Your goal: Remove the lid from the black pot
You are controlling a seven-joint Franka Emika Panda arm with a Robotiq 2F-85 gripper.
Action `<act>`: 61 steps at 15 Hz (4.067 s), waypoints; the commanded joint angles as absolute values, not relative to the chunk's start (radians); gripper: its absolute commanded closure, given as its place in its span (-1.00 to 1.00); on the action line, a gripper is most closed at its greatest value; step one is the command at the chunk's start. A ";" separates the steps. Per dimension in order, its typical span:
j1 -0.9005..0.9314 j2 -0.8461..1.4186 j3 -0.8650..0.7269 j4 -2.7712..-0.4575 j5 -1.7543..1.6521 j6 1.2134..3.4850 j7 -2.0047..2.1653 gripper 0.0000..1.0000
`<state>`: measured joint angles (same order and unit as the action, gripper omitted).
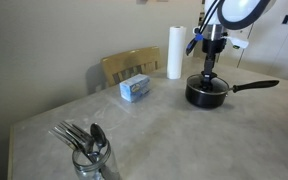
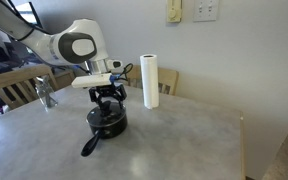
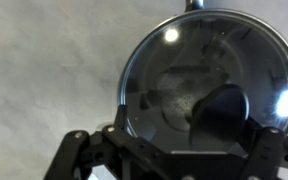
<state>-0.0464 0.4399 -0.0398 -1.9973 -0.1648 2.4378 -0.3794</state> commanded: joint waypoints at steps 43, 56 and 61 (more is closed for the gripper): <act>-0.125 0.419 0.066 -2.013 0.031 2.427 -0.495 -0.19; -0.047 0.332 0.027 -2.011 -0.249 2.387 -0.468 0.74; -0.047 0.279 0.081 -2.020 -0.208 2.409 -0.547 0.74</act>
